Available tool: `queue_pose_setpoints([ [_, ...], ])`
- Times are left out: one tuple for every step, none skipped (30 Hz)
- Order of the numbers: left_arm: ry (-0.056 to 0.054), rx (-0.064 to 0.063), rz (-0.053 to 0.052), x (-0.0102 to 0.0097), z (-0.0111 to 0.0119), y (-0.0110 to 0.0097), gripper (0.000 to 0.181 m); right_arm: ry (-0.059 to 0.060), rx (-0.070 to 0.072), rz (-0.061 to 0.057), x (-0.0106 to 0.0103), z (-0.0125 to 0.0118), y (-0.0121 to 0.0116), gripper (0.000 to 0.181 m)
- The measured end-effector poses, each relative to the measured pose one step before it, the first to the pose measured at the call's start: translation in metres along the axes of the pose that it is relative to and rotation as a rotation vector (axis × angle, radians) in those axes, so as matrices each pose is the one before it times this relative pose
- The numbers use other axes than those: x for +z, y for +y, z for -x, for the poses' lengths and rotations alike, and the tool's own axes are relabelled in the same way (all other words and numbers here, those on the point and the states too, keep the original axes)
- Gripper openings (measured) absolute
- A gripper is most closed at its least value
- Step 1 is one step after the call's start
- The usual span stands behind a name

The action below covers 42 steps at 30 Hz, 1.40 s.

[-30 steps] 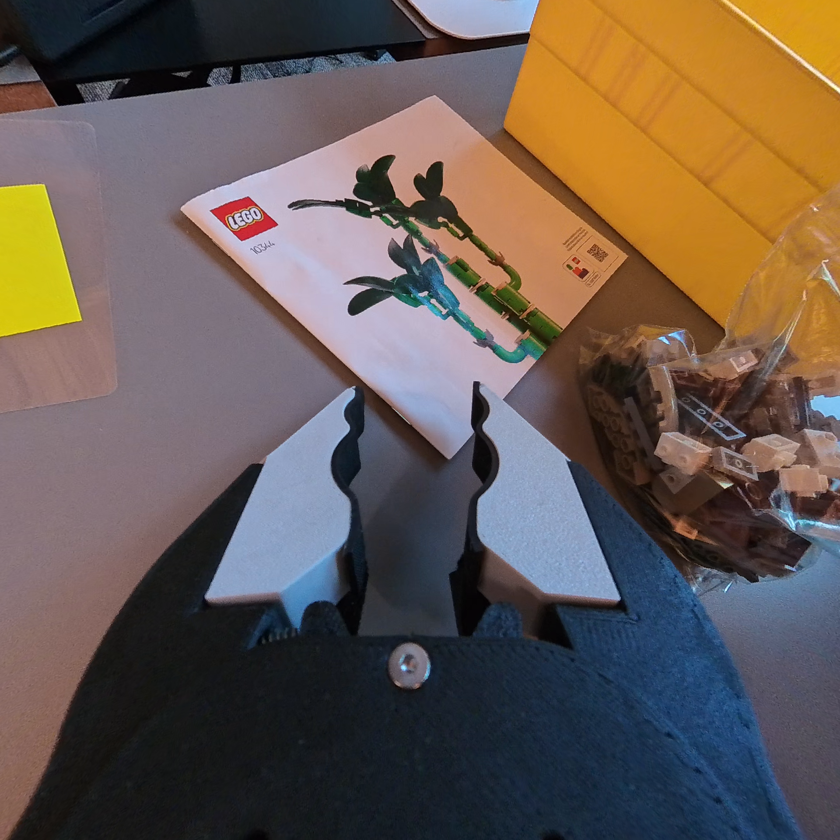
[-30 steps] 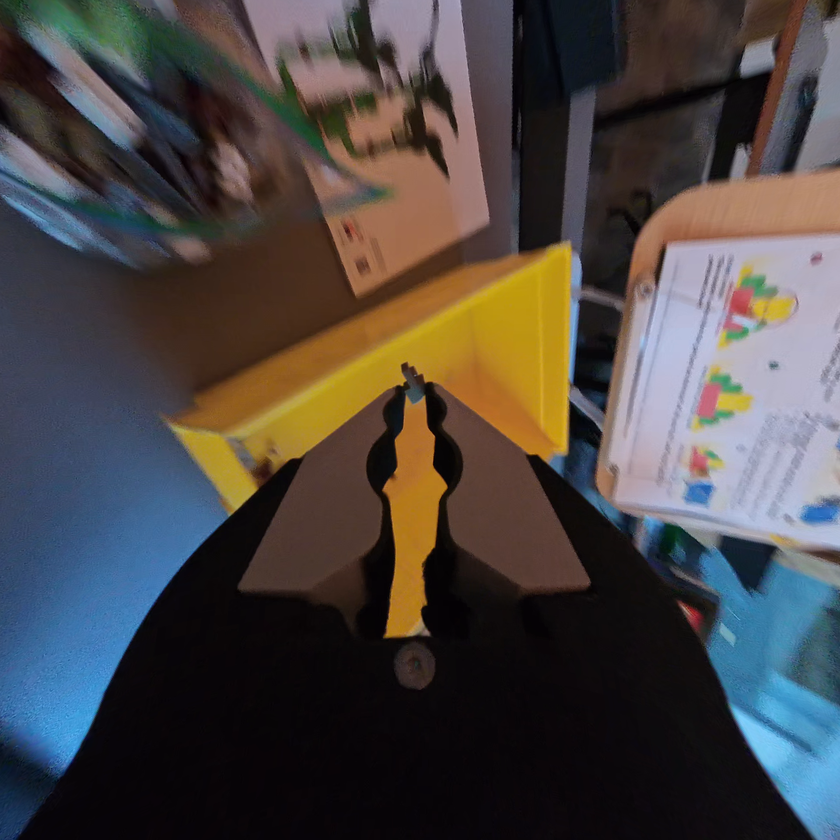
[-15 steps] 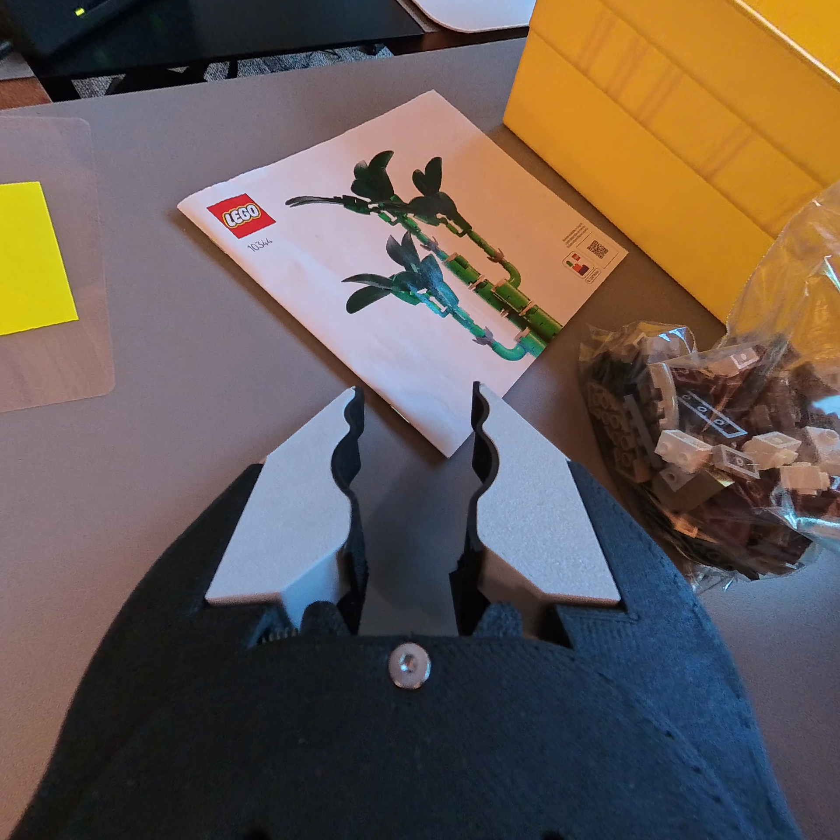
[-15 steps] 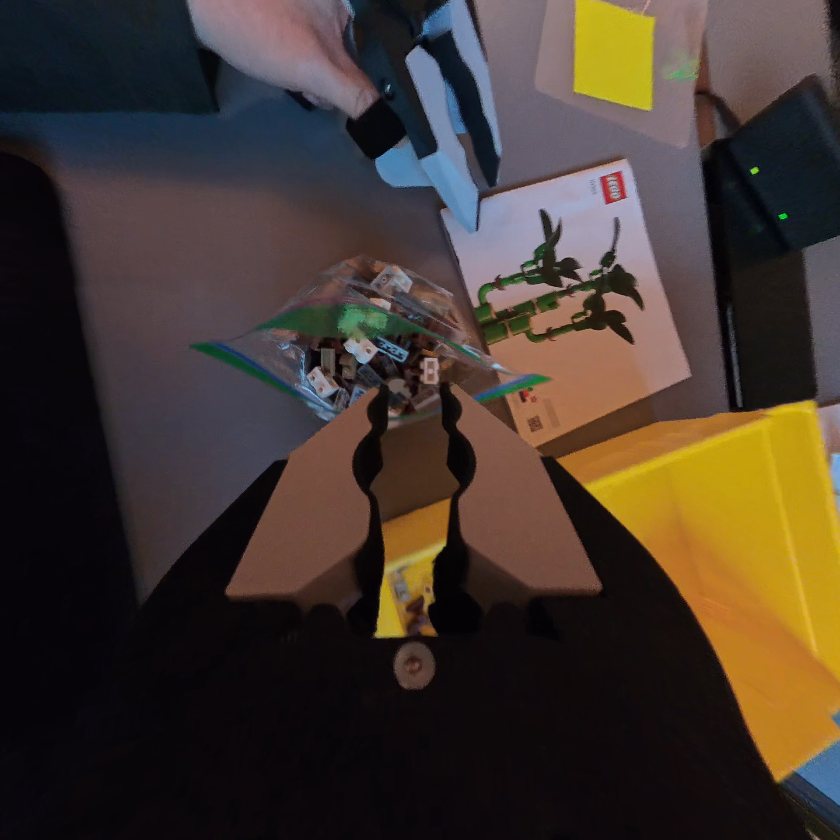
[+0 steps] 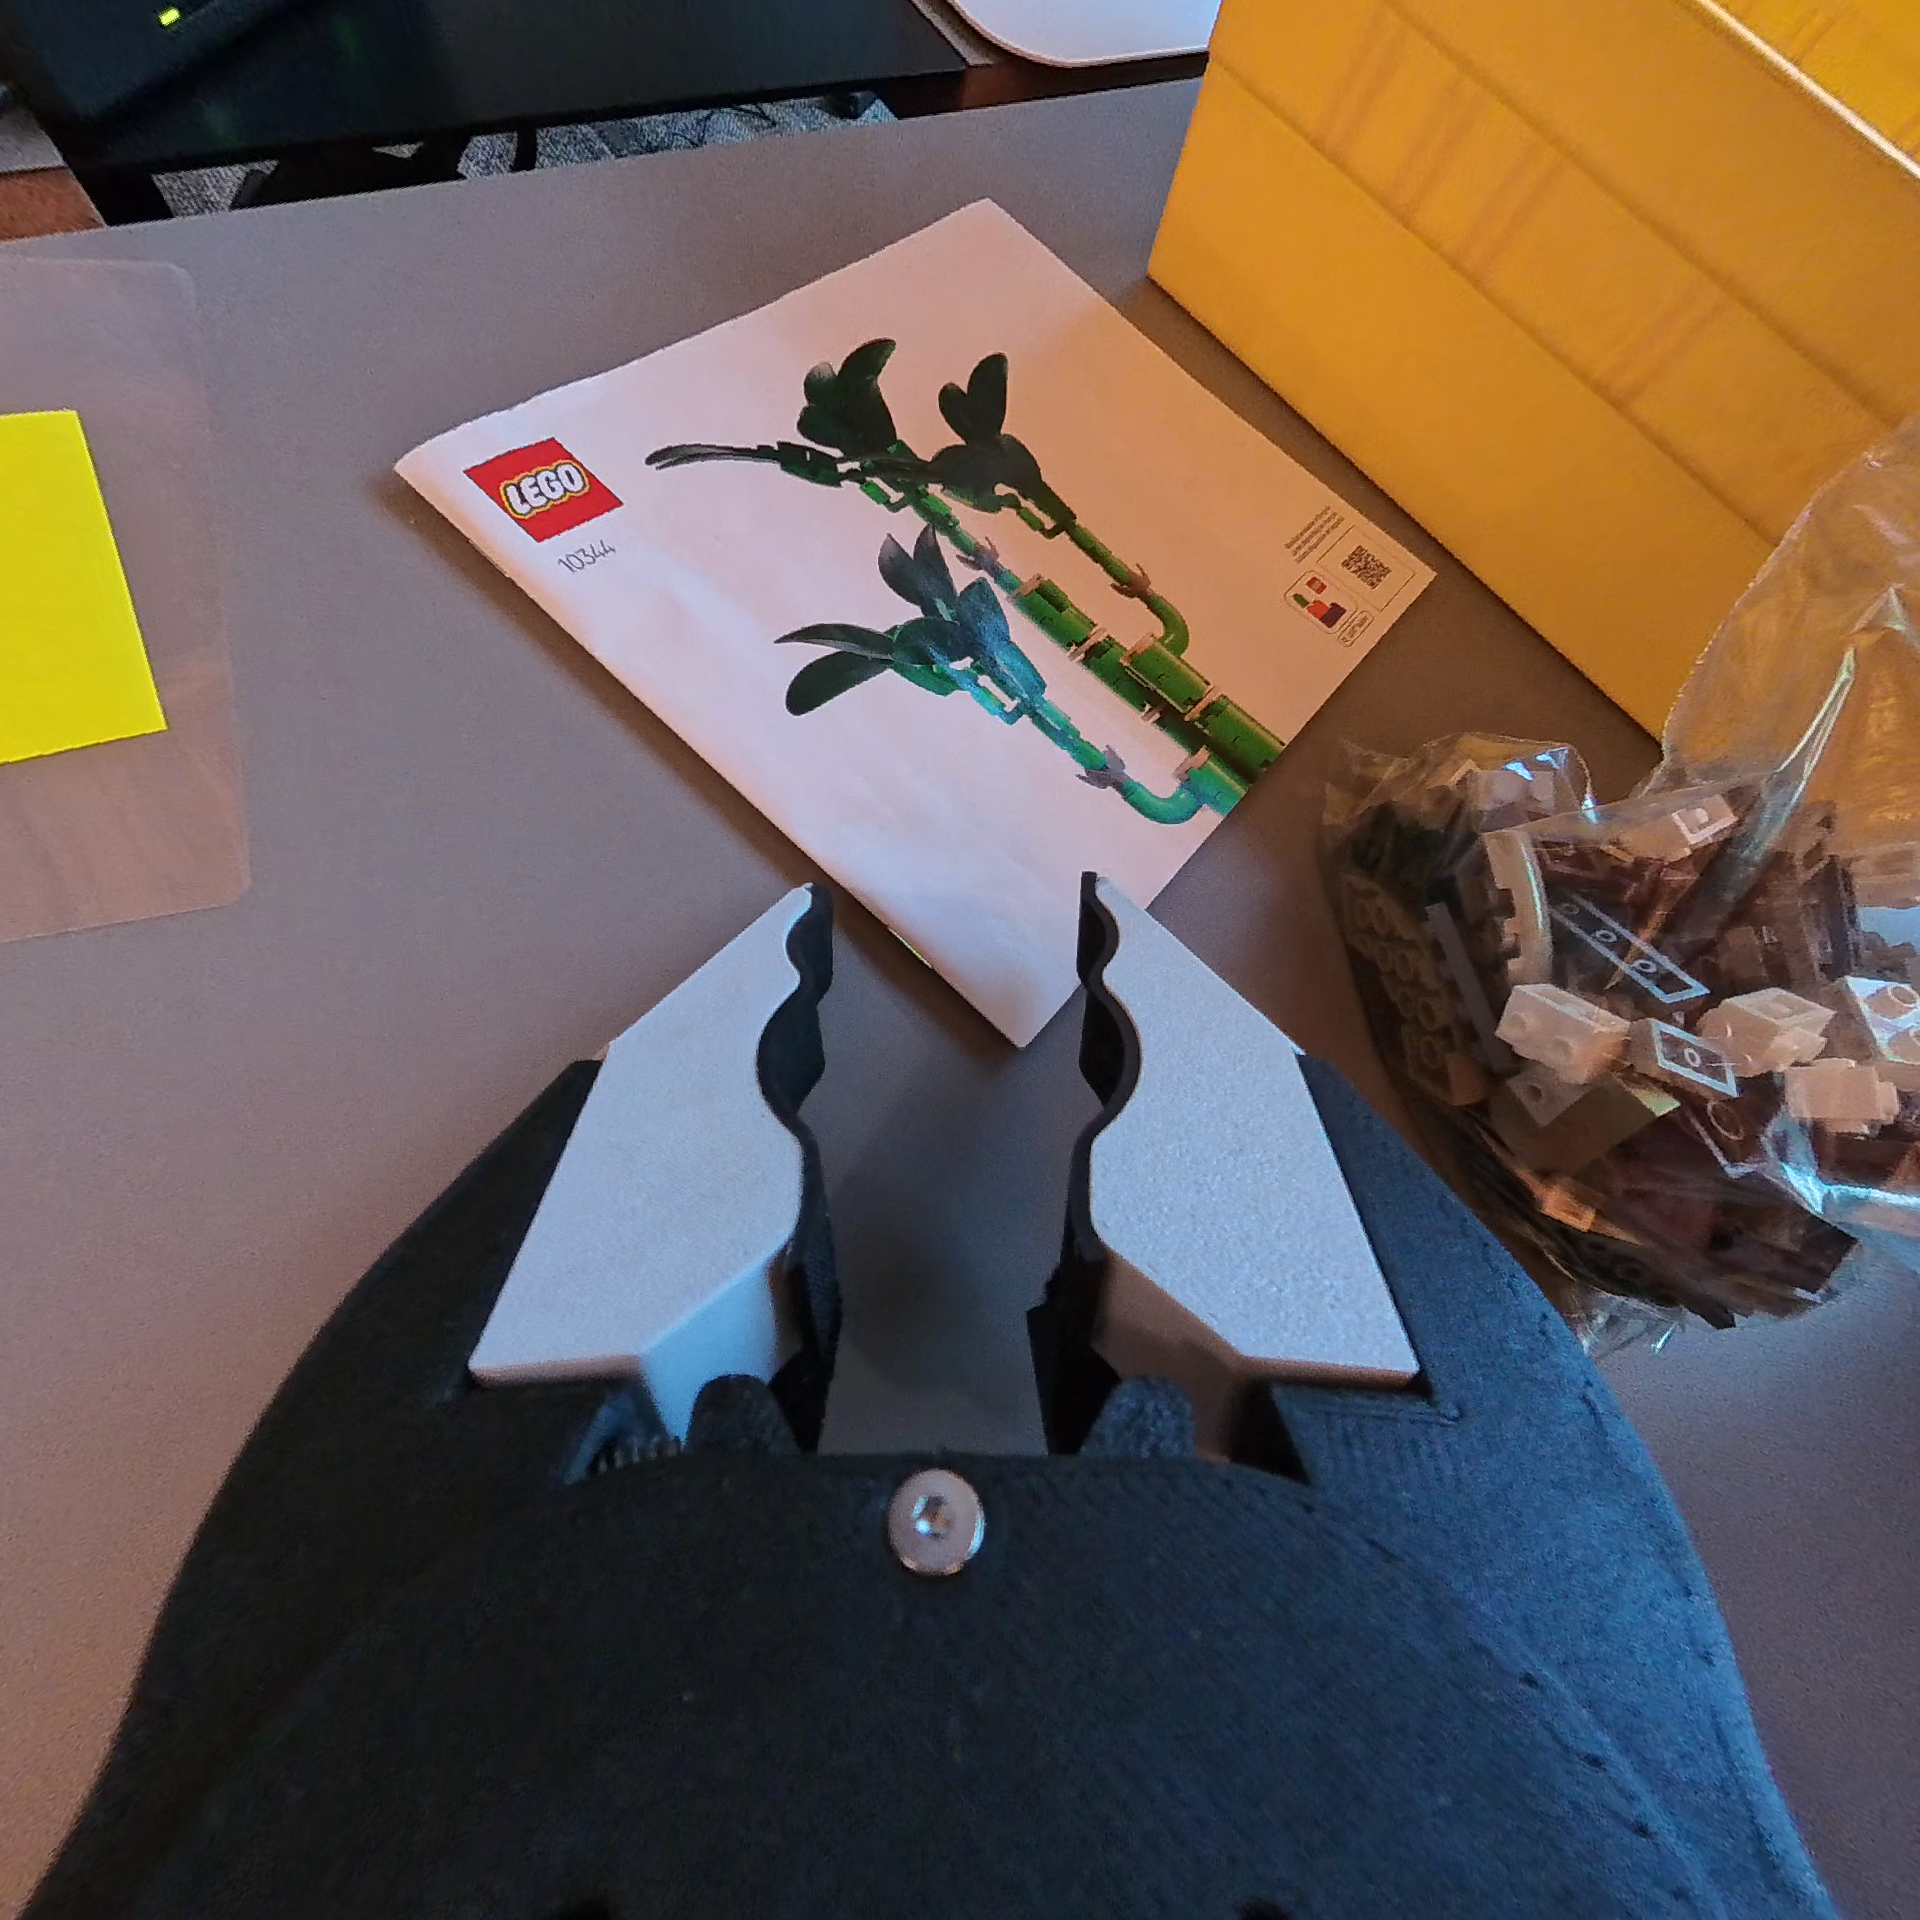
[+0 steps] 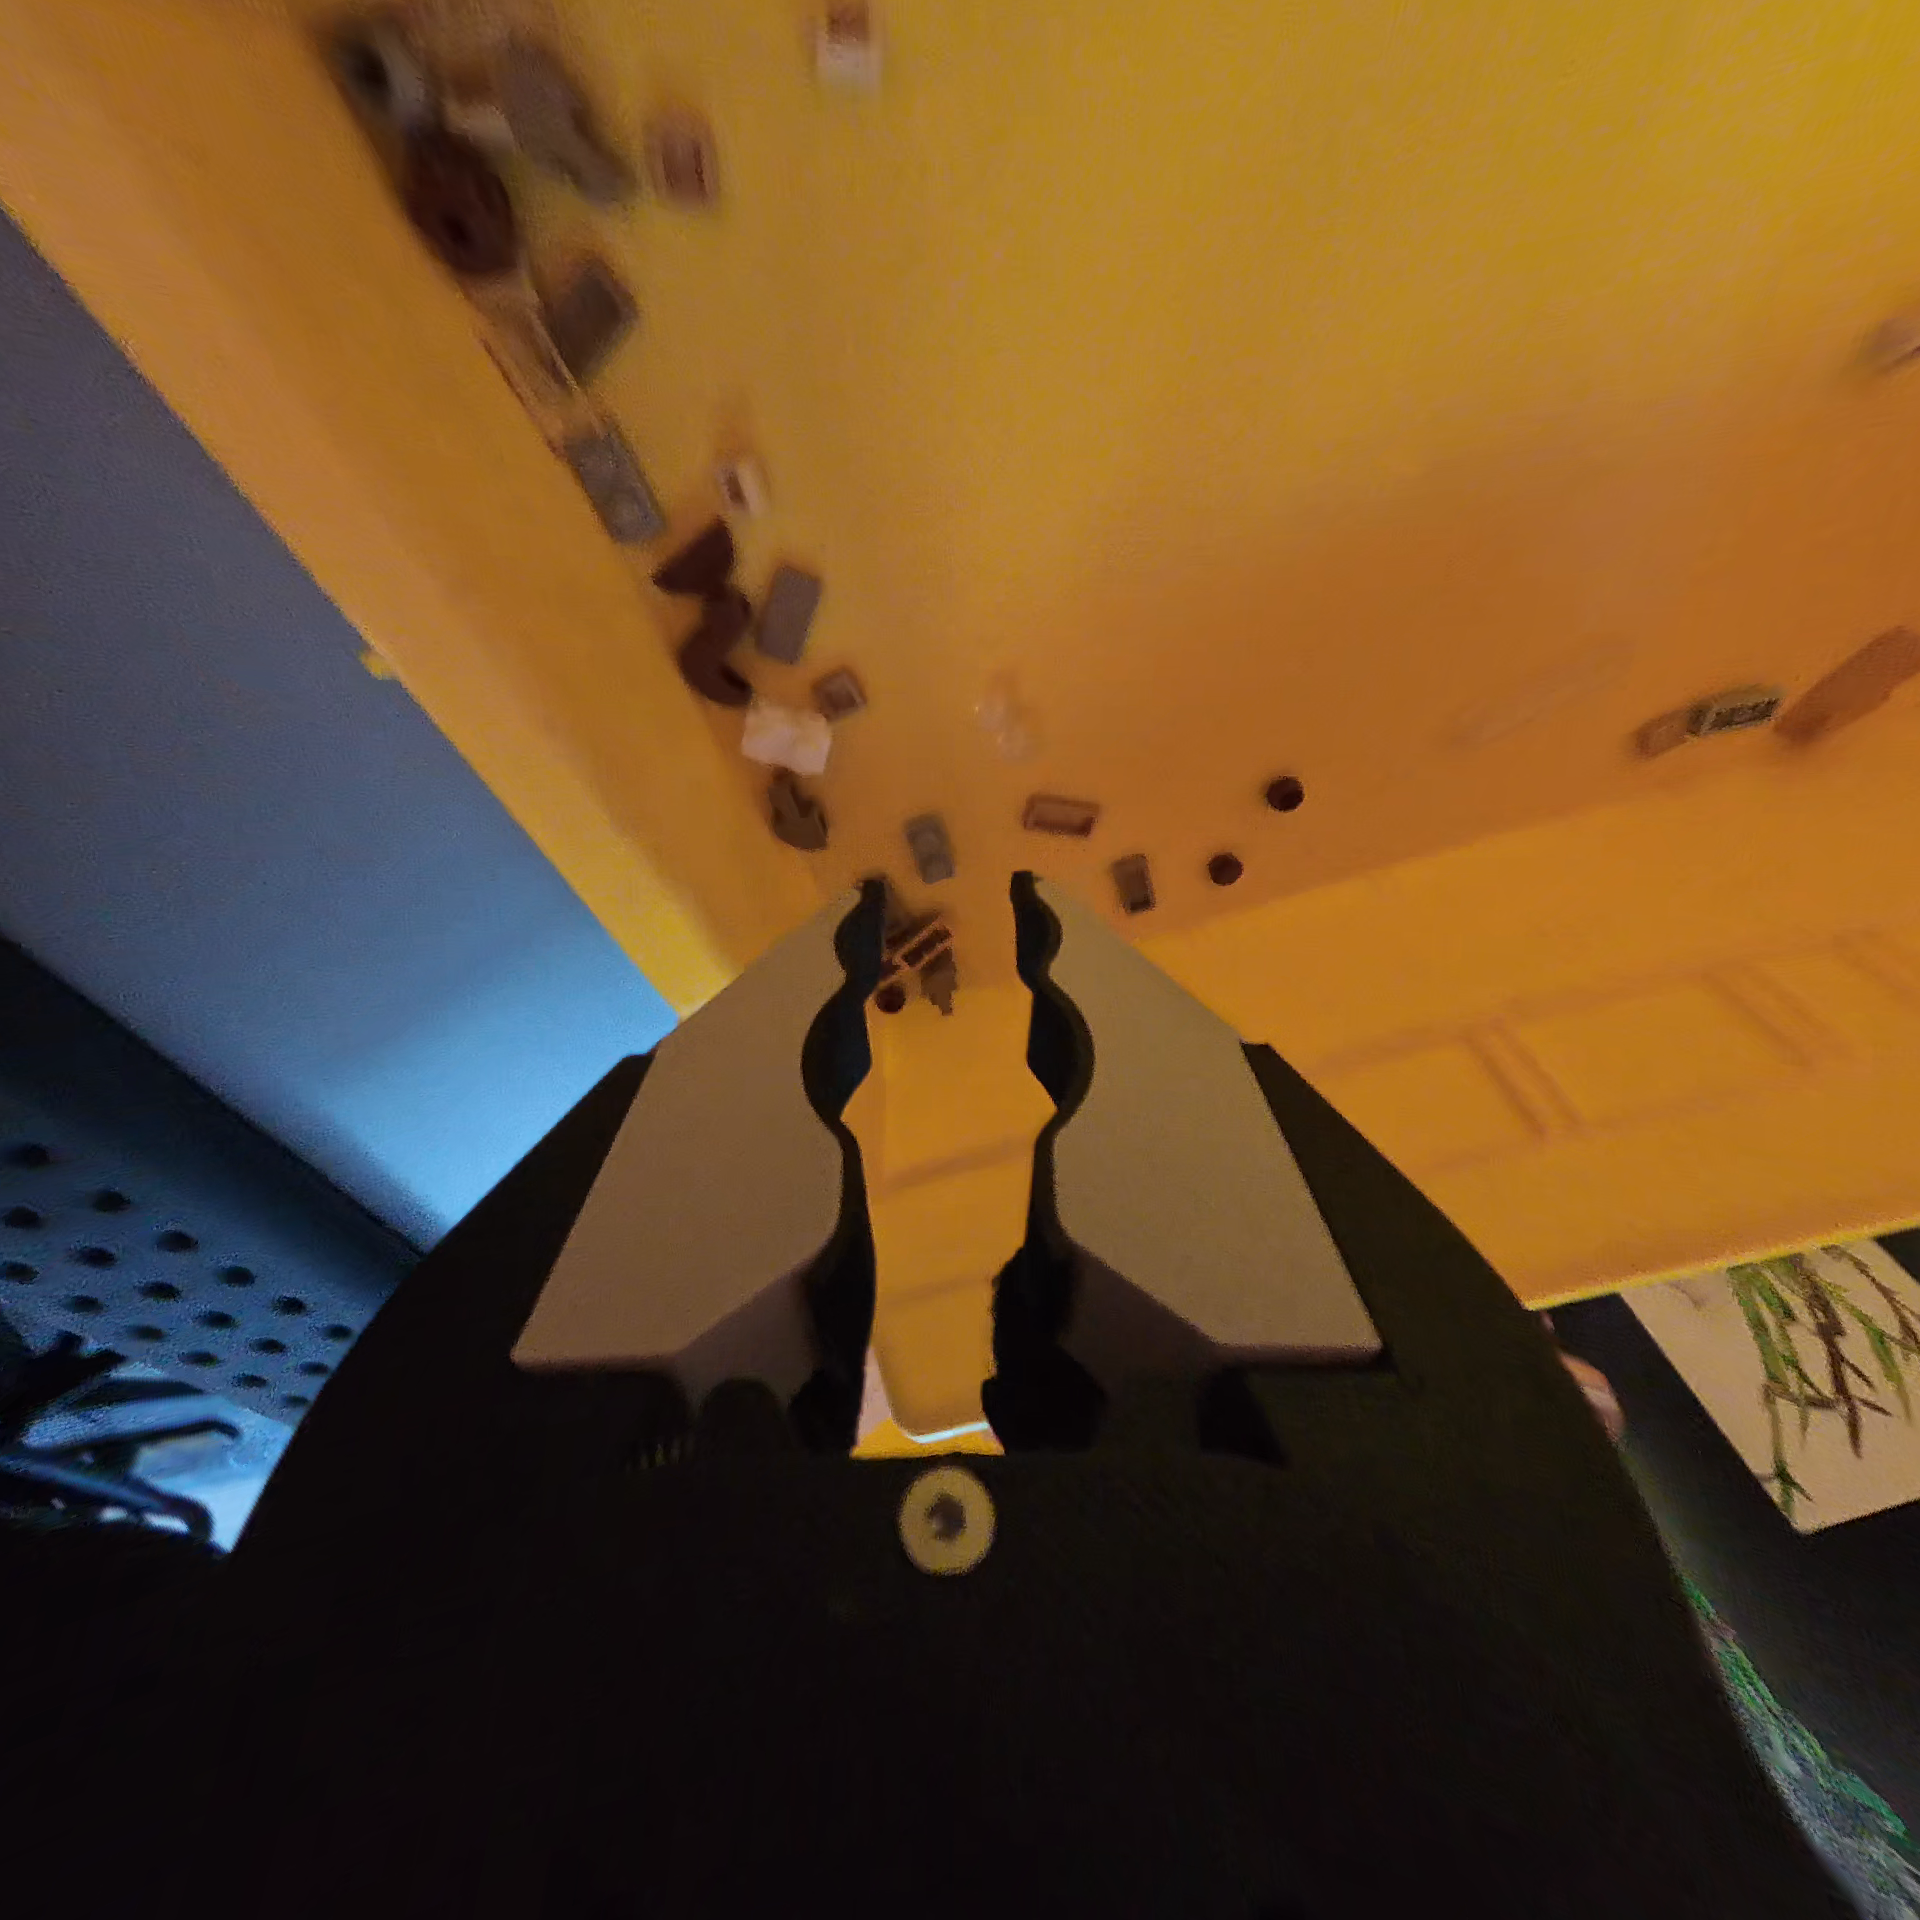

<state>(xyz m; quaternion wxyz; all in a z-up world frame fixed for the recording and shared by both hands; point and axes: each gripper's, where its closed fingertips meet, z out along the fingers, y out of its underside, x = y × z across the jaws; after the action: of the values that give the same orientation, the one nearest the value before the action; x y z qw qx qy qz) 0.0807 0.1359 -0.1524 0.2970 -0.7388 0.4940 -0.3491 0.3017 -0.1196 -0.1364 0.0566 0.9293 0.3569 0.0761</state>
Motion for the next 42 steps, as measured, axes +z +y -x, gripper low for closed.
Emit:
queue_pose_setpoints([
  [-0.0001, 0.0011, 0.0012, 0.00013, -0.00003, 0.00017, 0.046, 0.0196, -0.021, 0.0329, 0.00387, -0.00219, 0.00384, 0.025],
  [-0.0002, 0.0012, 0.0014, 0.0001, -0.00011, 0.00024, 0.046, 0.0045, -0.0237, 0.0242, 0.00355, 0.00064, 0.00284, 0.025],
  [-0.0001, 0.0011, 0.0008, 0.00009, -0.00005, 0.00004, 0.046, -0.004, -0.0175, 0.0113, 0.00333, 0.0018, 0.00105, 0.024],
  [-0.0001, 0.0007, -0.0001, 0.0, -0.00002, 0.00002, 0.046, 0.0017, -0.0065, -0.0002, 0.00279, 0.00025, -0.00049, 0.023],
  [0.0, -0.0002, -0.0005, -0.00004, 0.00001, -0.00002, 0.046, -0.0013, 0.001, -0.0044, 0.00263, 0.00023, -0.00088, 0.021],
  [0.0003, -0.0007, -0.0003, -0.00005, 0.00002, -0.00003, 0.046, -0.009, -0.0004, -0.0074, 0.00238, 0.00145, -0.00089, 0.021],
  [0.0004, -0.0008, -0.0001, 0.00002, -0.00002, -0.00005, 0.046, -0.0006, 0.0009, -0.0054, 0.00227, -0.00001, -0.00067, 0.019],
  [0.0002, -0.0006, -0.0001, -0.00006, 0.00005, 0.0, 0.046, 0.0065, 0.0036, -0.0009, 0.00205, -0.00102, -0.00012, 0.017],
  [-0.0001, -0.0005, -0.0002, 0.00002, 0.00008, -0.00006, 0.046, -0.0065, 0.0022, -0.0037, 0.00187, 0.0013, -0.00051, 0.015],
  [-0.0003, -0.0002, 0.0003, 0.00003, 0.00006, 0.00013, 0.046, -0.0106, -0.0004, -0.0057, 0.00189, 0.00225, -0.00106, 0.014],
  [-0.0002, 0.0003, 0.0011, 0.00014, 0.00001, 0.00012, 0.046, -0.0009, -0.0023, -0.0011, 0.00199, 0.00078, -0.0005, 0.014],
  [-0.0003, 0.0008, 0.0009, 0.00001, -0.00003, 0.0001, 0.046, -0.0073, -0.0019, -0.0029, 0.00043, 0.0014, -0.00054, 0.01],
  [-0.0007, 0.0011, 0.0004, 0.00004, -0.00004, 0.00007, 0.046, 0.0037, 0.0006, -0.0083, -0.00015, -0.00053, -0.00072, 0.01],
  [-0.0005, 0.001, 0.0003, 0.00004, -0.00008, 0.00005, 0.046, 0.0004, -0.0002, -0.0045, -0.00008, -0.00003, -0.00005, 0.008],
  [-0.0001, 0.0004, 0.0003, 0.00005, -0.00007, 0.00003, 0.046, -0.0018, -0.0012, -0.001, -0.00045, 0.00028, 0.00039, 0.008],
  [0.0, 0.0001, -0.0001, -0.00008, 0.00003, 0.00004, 0.046, 0.0082, 0.0016, 0.0018, -0.00243, -0.00122, 0.00099, 0.008],
  [0.0, -0.0004, -0.0008, -0.00002, 0.00009, -0.00009, 0.046, 0.0194, 0.0079, -0.0049, -0.00595, -0.00281, -0.0001, 0.008],
  [0.0002, -0.0012, -0.0005, -0.00004, 0.00001, -0.00005, 0.046, 0.0128, 0.0098, -0.0253, -0.01024, -0.00112, -0.00396, 0.008],
  [0.0004, -0.0015, 0.0004, 0.00006, 0.00015, 0.00004, 0.046, 0.0195, 0.0076, -0.0543, -0.01436, -0.0012, -0.01037, 0.008],
  [0.0004, -0.0013, 0.0011, 0.00015, 0.00015, 0.00015, 0.046, 0.0256, 0.0, -0.0818, -0.01752, -0.0009, -0.01706, 0.008],
  [0.0004, -0.0006, 0.0014, 0.00013, -0.00003, 0.00014, 0.046, 0.0207, -0.0092, -0.1055, -0.01837, 0.0009, -0.02389, 0.007],
  [-0.0004, 0.0006, 0.0011, 0.00013, -0.00003, 0.00016, 0.046, 0.0143, -0.0179, -0.1224, -0.01697, 0.00244, -0.02962, 0.007],
  [-0.0008, 0.0012, 0.0008, 0.00001, -0.00001, 0.00012, 0.046, 0.0021, -0.0199, -0.1359, -0.01347, 0.00464, -0.03346, 0.008],
  [-0.0005, 0.0009, 0.0008, 0.00016, 0.00001, 0.00011, 0.046, -0.0292, -0.0135, -0.1371, -0.00787, 0.00895, -0.03369, 0.008],
  [-0.0003, 0.0005, 0.0003, -0.00003, -0.00002, 0.00007, 0.046, -0.0486, -0.0057, -0.1181, -0.00146, 0.01091, -0.02946, 0.008],
  [-0.0001, 0.0005, -0.0006, -0.00011, -0.00005, -0.00008, 0.046, -0.0397, 0.0018, -0.0822, 0.00399, 0.00819, -0.02137, 0.007],
  [-0.0001, 0.0003, -0.001, -0.00016, -0.00003, -0.00008, 0.046, -0.0252, 0.0096, -0.0372, 0.00742, 0.00473, -0.01151, 0.008],
  [0.0001, 0.0002, -0.0005, -0.00019, -0.00006, -0.00001, 0.046, -0.0102, 0.0099, 0.0015, 0.0089, 0.00137, -0.00335, 0.008],
  [0.0001, 0.0, 0.0002, -0.00001, -0.00002, 0.00002, 0.046, -0.0041, 0.006, 0.0162, 0.00898, -0.00022, 0.00131, 0.009],
  [0.0003, 0.0001, 0.0003, -0.00003, -0.00012, 0.00007, 0.046, -0.0009, 0.0108, 0.0135, 0.00803, -0.00091, 0.00223, 0.019],
  [0.0002, 0.0005, -0.0002, -0.00008, -0.00006, 0.00006, 0.046, -0.0162, 0.0164, -0.0047, 0.00505, 0.00142, 0.00012, 0.026],
  [0.0003, 0.0008, -0.0002, -0.00006, -0.0001, -0.00007, 0.046, -0.0199, 0.0178, -0.0214, 0.00104, 0.0024, -0.0013, 0.026],
  [0.0003, 0.0004, 0.0002, -0.00001, -0.00002, 0.00003, 0.046, -0.0002, 0.011, -0.0149, -0.00306, -0.00042, -0.00039, 0.025],
  [0.0003, -0.0002, 0.0003, -0.00002, -0.00006, 0.00005, 0.046, 0.0304, 0.0021, -0.0093, -0.00702, -0.00492, 0.00105, 0.025],
  [0.0005, -0.0007, 0.0002, 0.0, -0.00002, -0.00001, 0.046, 0.0463, -0.0012, -0.0116, -0.01065, -0.00771, 0.00157, 0.025],
  [0.0004, -0.0009, -0.0004, -0.00004, 0.00009, -0.00007, 0.046, 0.0441, 0.0088, -0.0196, -0.01296, -0.00823, 0.00239, 0.025],
  [0.0004, -0.001, -0.0008, -0.0001, 0.00002, -0.00003, 0.046, 0.0473, 0.0235, -0.0149, -0.01397, -0.01045, 0.00505, 0.024],
  [0.0003, -0.0012, -0.0005, -0.00003, 0.0001, -0.00008, 0.046, 0.0693, 0.0309, 0.0114, -0.01314, -0.01529, 0.01187, 0.022],
  [-0.0001, -0.0013, 0.0005, 0.00012, 0.0001, 0.00002, 0.046, 0.0741, 0.0316, 0.0544, -0.00961, -0.01782, 0.02145, 0.02],
  [0.0002, -0.001, 0.0018, 0.00031, 0.00008, 0.00025, 0.047, 0.0465, 0.0311, 0.0924, -0.004, -0.01488, 0.02857, 0.017],
  [0.0001, 0.0004, 0.0027, 0.00025, -0.00004, 0.00032, 0.047, 0.0376, 0.0459, 0.1088, 0.00205, -0.01452, 0.03063, 0.016],
  [-0.001, 0.002, 0.0025, 0.00032, -0.0001, 0.00034, 0.047, 0.0412, 0.0749, 0.106, 0.00742, -0.0155, 0.02771, 0.015],
])
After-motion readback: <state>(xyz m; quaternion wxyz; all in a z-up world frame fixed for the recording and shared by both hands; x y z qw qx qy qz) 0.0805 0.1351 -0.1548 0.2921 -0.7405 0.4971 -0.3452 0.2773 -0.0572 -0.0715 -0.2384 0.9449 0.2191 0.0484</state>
